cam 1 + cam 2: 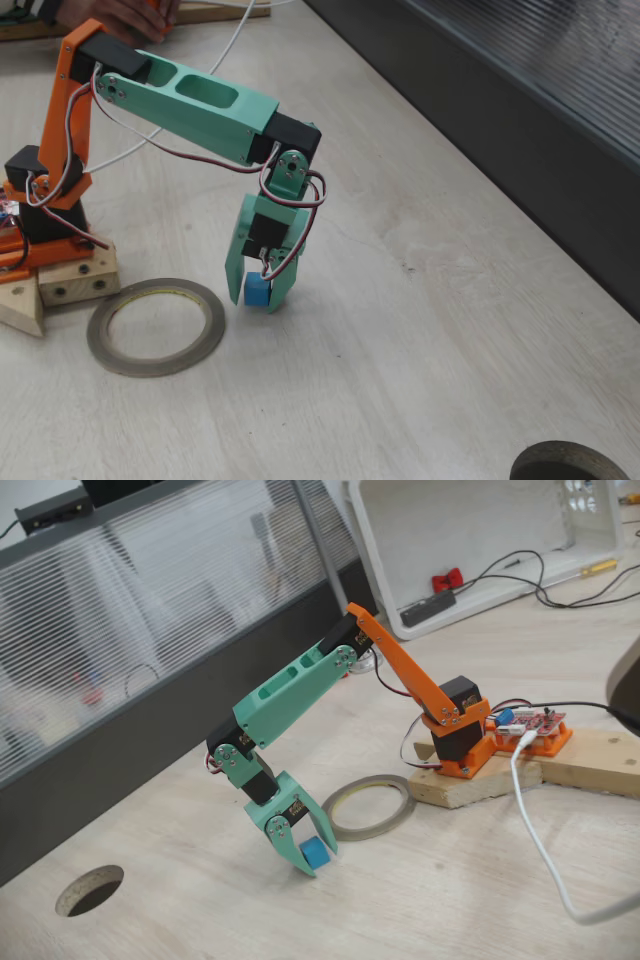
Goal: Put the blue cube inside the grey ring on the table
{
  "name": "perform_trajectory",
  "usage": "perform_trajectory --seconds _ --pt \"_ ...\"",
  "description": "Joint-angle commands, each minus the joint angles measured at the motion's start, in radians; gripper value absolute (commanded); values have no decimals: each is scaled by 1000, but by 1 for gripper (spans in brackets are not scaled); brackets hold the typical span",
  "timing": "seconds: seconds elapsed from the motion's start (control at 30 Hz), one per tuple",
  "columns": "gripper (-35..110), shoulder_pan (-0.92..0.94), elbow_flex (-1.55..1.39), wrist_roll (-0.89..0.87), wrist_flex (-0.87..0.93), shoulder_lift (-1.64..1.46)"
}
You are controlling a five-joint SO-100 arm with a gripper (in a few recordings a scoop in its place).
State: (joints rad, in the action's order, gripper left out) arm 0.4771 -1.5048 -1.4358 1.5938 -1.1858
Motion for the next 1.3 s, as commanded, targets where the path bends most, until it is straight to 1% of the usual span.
perform_trajectory --seconds 0.0,0.2,0.47,1.27 --pt "27 8 11 -12 14 -12" --pt "26 6 11 -12 14 -17" --pt "26 8 11 -12 15 -173" --pt "27 8 8 -12 15 -160"
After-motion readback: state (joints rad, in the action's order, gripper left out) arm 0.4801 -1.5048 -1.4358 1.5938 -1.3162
